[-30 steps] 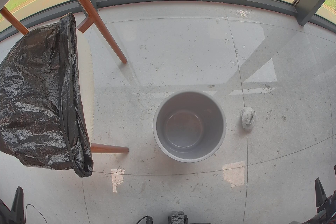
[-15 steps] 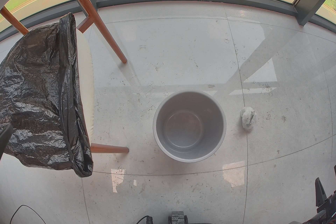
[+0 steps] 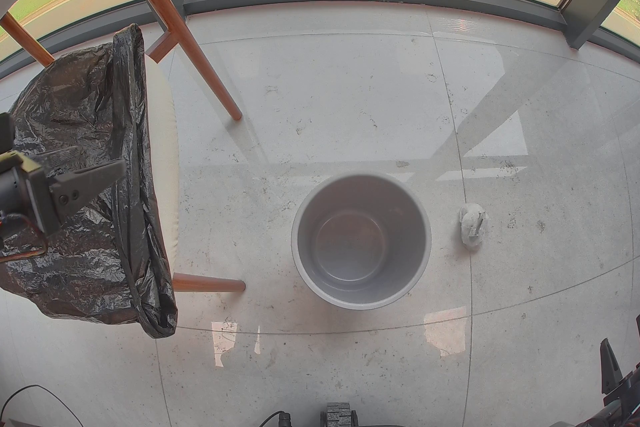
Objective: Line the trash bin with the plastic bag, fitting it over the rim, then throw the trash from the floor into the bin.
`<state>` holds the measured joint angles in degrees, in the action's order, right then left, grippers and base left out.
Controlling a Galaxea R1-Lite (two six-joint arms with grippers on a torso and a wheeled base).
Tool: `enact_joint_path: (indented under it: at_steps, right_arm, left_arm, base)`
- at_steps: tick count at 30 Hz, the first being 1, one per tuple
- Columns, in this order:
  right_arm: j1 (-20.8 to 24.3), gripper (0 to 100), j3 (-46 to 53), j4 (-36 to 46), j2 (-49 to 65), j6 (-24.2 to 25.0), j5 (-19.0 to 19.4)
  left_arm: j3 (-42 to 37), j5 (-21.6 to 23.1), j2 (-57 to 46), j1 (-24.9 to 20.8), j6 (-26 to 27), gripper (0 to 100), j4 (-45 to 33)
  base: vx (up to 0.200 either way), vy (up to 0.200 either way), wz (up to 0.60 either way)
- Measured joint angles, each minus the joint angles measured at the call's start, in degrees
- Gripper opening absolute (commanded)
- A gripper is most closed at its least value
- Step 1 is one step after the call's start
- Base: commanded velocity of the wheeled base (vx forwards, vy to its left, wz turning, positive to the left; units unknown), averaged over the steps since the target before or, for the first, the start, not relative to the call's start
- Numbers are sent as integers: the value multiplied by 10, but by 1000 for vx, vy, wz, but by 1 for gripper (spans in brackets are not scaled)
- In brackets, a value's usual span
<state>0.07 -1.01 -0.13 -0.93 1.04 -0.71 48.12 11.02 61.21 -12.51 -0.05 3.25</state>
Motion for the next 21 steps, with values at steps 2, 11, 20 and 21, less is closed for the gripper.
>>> enact_joint_path:
  at_steps: [2, 11, 20, 21]
  right_arm:
    - [0, 100, 0, 0, 0, 0, 0]
    - [0, 100, 0, 0, 0, 0, 0]
    - [0, 100, 0, 0, 0, 0, 0]
    - [0, 100, 0, 0, 0, 0, 0]
  left_arm:
    - [14, -2, 25, -3, 0, 100, 0]
    - [85, -106, 113, -19, 0, 100, -2]
    - [119, -236, 177, -79, 13, 100, 4]
    - [122, -243, 182, -82, 14, 100, 6]
  base:
    - [0, 0, 0]
    - [0, 0, 0]
    - [0, 0, 0]
    - [0, 0, 0]
